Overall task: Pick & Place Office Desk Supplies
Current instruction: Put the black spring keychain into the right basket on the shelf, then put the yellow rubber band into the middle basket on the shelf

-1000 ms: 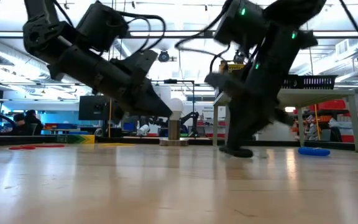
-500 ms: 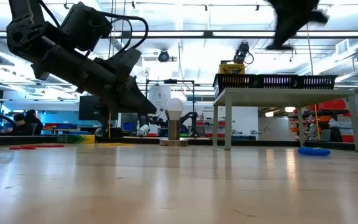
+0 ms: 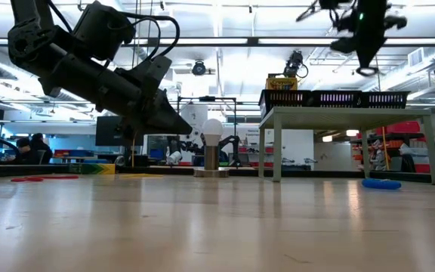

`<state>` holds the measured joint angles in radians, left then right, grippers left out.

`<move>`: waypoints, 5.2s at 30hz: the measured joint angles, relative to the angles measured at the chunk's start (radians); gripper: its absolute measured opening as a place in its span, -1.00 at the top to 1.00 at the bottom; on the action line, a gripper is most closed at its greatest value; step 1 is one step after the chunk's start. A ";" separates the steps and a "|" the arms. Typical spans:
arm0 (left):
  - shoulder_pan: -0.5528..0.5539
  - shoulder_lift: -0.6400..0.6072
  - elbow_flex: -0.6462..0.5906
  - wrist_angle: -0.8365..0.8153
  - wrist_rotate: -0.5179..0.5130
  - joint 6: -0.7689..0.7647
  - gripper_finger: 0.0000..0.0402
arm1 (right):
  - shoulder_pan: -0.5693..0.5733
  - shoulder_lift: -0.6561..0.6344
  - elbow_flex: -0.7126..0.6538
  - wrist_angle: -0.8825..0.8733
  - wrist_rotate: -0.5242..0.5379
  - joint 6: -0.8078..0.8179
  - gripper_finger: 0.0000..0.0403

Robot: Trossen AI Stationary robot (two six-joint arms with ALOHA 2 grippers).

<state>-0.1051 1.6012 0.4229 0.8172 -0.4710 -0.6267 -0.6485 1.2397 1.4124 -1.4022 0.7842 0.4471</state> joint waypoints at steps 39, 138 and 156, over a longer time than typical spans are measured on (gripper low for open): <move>0.091 -0.544 0.003 -0.855 0.050 -0.136 0.98 | 0.655 -0.212 -0.095 0.082 -0.051 0.287 0.94; 0.693 -0.105 0.363 -1.193 0.373 0.390 0.98 | 0.950 -0.127 -0.302 0.699 0.026 0.177 0.96; 0.330 -0.405 0.363 -0.941 0.433 0.291 0.98 | 0.999 0.009 -0.301 0.880 -0.044 0.113 0.88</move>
<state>0.2247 1.1967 0.7860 -0.1240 -0.0382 -0.3353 0.3506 1.2485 1.1118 -0.5222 0.7404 0.5605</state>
